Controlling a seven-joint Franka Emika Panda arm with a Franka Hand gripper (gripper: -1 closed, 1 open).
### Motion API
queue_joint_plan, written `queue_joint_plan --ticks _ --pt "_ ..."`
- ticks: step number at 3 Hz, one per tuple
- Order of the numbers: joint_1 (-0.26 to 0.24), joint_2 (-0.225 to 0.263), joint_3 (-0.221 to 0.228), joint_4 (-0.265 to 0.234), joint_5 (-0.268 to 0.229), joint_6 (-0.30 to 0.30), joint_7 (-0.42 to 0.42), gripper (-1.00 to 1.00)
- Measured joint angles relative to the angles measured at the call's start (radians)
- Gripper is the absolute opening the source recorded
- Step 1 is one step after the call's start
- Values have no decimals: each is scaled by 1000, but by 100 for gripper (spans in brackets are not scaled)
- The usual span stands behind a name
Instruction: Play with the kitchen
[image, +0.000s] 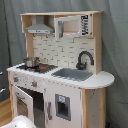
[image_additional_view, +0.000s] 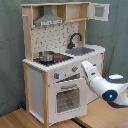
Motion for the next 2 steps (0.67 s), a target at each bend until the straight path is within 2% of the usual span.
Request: queue_joint_plan --ticks 1,2 --pt "19 31 -23 -3 1 -22 -109 100" --pt "25 67 -19 -9 1 -53 -201 100"
